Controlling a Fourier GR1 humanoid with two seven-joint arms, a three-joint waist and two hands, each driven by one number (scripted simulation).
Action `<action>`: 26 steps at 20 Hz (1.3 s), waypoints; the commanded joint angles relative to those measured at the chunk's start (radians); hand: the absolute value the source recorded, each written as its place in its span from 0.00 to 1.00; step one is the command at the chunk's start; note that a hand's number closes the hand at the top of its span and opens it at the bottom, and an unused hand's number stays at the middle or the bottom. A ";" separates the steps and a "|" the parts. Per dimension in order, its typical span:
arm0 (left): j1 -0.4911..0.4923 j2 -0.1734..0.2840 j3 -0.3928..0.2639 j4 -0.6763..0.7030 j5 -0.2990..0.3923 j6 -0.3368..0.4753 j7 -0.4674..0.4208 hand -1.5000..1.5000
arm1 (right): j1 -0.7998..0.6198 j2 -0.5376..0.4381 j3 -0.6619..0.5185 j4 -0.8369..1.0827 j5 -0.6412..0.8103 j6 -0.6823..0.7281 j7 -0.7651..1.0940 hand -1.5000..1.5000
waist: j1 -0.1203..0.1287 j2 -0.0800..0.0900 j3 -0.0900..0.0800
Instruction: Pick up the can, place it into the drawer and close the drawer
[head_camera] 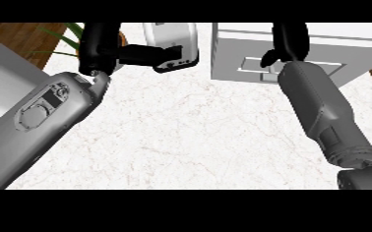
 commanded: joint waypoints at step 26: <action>0.191 0.052 0.069 -0.144 -0.033 -0.025 -0.027 0.00 | -0.166 0.115 -0.446 -0.002 -0.543 0.260 -0.379 0.00 | -0.024 -0.011 0.001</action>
